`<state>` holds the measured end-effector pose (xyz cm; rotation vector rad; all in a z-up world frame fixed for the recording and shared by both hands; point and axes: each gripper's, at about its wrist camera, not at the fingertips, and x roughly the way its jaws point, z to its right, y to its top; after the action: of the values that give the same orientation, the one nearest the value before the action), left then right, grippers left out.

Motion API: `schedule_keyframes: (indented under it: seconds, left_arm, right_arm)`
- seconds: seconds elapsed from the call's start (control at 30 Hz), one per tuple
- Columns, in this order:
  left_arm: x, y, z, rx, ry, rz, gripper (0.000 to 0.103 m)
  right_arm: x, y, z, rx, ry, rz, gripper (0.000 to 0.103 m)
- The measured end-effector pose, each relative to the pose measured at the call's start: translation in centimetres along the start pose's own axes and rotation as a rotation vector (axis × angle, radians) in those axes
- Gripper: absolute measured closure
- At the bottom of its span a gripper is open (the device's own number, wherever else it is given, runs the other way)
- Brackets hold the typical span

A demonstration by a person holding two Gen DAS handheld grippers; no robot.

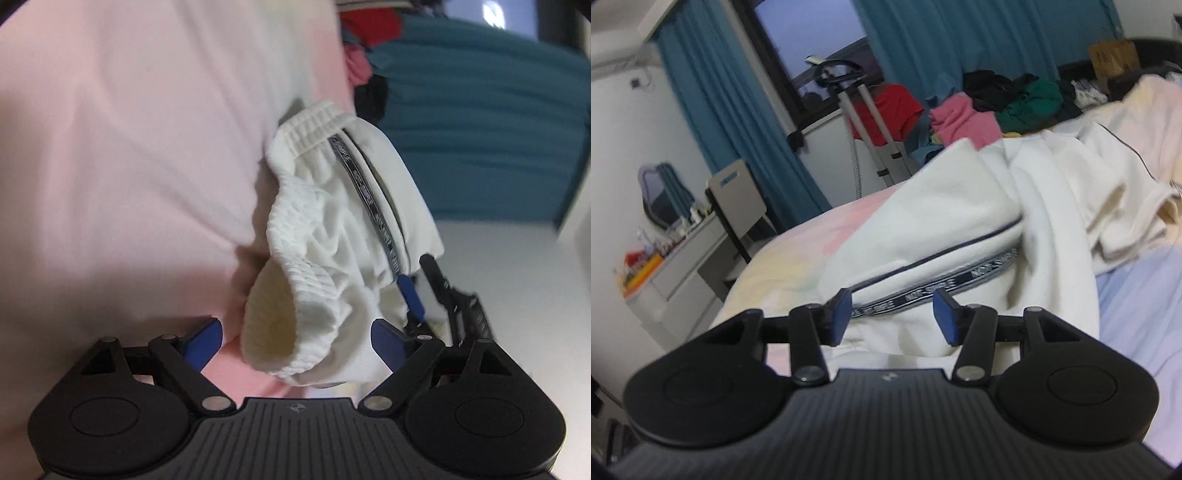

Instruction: Fold clothes

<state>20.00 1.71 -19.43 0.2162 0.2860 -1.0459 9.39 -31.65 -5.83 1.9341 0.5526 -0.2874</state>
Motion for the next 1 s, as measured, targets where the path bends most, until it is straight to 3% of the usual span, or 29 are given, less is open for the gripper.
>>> schedule_keyframes:
  seconds: [0.13, 0.2, 0.33, 0.37, 0.4, 0.43, 0.63, 0.8, 0.93, 1.0]
  left_arm:
    - [0.9, -0.3, -1.9, -0.154, -0.067, -0.046, 0.015]
    - [0.3, -0.8, -2.7, -0.140, -0.062, -0.054, 0.016]
    - [1.5, -1.3, -3.9, -0.187, -0.078, -0.083, 0.030]
    - [1.5, -1.5, -3.9, -0.185, -0.079, -0.085, 0.031]
    - [1.5, -1.6, -3.9, -0.182, -0.078, -0.087, 0.035]
    - [1.5, -1.7, -4.0, -0.177, -0.059, -0.087, 0.044]
    - [2.2, -2.3, -4.0, -0.140, -0.046, -0.070, 0.058]
    - [2.9, -3.0, -4.1, -0.101, -0.061, -0.076, 0.053]
    - [3.9, -2.9, -4.0, -0.103, -0.092, -0.100, 0.035]
    - [3.7, -2.6, -4.3, -0.113, -0.108, -0.110, 0.038]
  right_arm:
    - [1.2, 0.8, -2.3, -0.098, 0.063, -0.065, 0.051]
    - [2.5, 1.8, -4.2, -0.173, 0.061, -0.121, 0.051]
    - [7.2, 4.9, -8.4, -0.295, 0.017, -0.252, 0.051]
    - [8.7, 5.8, -9.4, -0.314, 0.014, -0.287, 0.048]
    - [10.3, 6.3, -10.6, -0.348, 0.013, -0.325, 0.040]
    - [12.0, 6.7, -11.8, -0.385, 0.014, -0.363, 0.032]
    - [21.0, 5.8, -17.1, -0.708, -0.025, -0.643, 0.032]
    - [25.5, 5.0, -16.7, -0.835, -0.078, -0.824, 0.032]
    - [26.8, 4.9, -14.4, -0.797, -0.005, -0.958, 0.032]
    - [26.7, 4.7, -13.5, -0.766, 0.023, -0.983, 0.033]
